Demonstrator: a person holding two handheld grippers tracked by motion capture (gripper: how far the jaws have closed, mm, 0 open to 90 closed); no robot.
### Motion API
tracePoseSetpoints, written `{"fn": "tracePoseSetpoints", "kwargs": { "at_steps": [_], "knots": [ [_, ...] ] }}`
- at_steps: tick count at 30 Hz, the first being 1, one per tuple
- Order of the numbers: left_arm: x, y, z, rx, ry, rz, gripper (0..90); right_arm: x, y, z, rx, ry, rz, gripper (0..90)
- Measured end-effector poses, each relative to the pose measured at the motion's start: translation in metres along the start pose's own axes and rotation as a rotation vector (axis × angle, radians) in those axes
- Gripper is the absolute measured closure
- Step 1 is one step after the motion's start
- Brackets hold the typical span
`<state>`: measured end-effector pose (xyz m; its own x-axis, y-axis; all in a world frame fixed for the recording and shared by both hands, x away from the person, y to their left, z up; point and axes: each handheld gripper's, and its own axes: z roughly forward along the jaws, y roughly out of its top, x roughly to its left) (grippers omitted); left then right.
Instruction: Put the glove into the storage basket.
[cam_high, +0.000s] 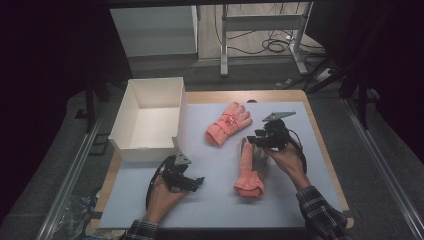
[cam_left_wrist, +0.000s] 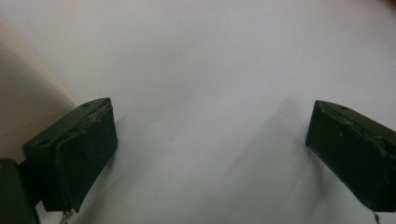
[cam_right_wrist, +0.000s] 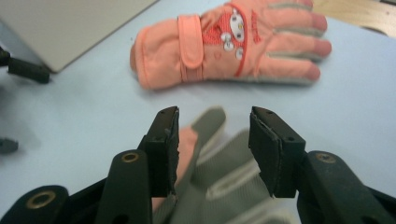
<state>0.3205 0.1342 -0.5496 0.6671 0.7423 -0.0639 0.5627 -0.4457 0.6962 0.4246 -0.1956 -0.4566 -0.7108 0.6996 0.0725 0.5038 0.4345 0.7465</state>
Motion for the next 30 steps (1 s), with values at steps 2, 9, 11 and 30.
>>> {"fn": "tracePoseSetpoints", "kwargs": {
  "at_steps": [2, 9, 11, 30],
  "knots": [
    [0.0, 0.0, 0.0, -0.001, 0.0, 0.0, 2.2, 0.0, 0.003, 0.003, -0.001, -0.003, -0.001, 53.0],
    [0.001, 0.0, 0.0, -0.001, -0.004, -0.001, 2.2, -0.002, 0.026, 0.029, 0.005, -0.008, 0.039, 46.5],
    [0.001, 0.0, 0.0, 0.0, -0.004, 0.0, 2.2, -0.003, 0.028, 0.032, 0.004, -0.001, 0.053, 46.5],
    [0.002, 0.0, -0.001, -0.007, -0.013, -0.011, 2.2, -0.015, 0.058, 0.094, 0.048, -0.081, 0.038, 45.3]
  ]
}}
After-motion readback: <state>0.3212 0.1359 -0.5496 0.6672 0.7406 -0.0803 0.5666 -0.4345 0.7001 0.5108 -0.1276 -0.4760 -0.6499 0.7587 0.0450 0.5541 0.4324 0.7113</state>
